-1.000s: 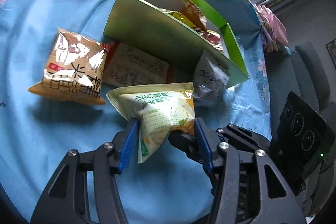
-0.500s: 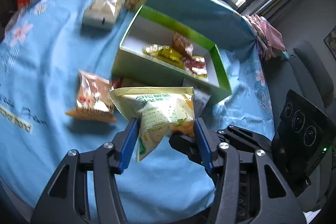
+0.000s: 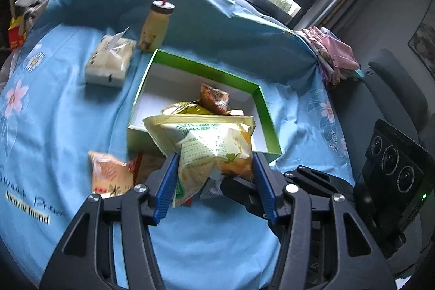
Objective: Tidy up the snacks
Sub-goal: 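Lower the corn snack bag into the box and open the left gripper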
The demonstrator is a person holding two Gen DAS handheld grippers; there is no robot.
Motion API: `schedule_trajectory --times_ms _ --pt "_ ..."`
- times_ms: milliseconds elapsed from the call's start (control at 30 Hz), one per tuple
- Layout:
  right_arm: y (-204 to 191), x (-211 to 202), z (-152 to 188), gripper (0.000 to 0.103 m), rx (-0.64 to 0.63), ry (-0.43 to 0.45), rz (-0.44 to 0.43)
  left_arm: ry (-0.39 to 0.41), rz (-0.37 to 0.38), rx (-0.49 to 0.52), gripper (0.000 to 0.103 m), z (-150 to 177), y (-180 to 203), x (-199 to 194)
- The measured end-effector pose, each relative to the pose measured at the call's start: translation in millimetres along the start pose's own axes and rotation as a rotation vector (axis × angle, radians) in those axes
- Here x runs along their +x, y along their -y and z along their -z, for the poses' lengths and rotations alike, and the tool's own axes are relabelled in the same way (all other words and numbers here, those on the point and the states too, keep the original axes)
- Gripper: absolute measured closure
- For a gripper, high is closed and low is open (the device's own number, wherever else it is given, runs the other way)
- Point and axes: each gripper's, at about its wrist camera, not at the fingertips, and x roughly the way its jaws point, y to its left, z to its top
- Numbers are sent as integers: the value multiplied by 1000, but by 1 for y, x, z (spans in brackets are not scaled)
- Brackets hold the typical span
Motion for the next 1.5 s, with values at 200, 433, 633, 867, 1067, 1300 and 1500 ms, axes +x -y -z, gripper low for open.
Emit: schedule_trajectory --times_ms 200,433,633,867,1067,1300,1500 --pt "23 -8 -7 83 15 21 45 -22 41 32 48 -19 15 23" --pt "53 -16 -26 83 30 37 101 -44 118 27 48 -49 25 52" --pt "79 -7 -43 83 54 44 124 -65 151 11 48 -76 24 79" --pt "114 23 -45 83 106 -5 125 -126 131 -30 48 -85 10 121" --pt "132 51 -33 83 137 -71 122 -172 104 -59 48 -78 -4 149" --pt "141 69 -22 83 158 -116 115 -209 73 -70 48 -74 -15 165" --pt "146 77 -16 83 179 -146 132 -225 68 -90 47 -70 -20 172"
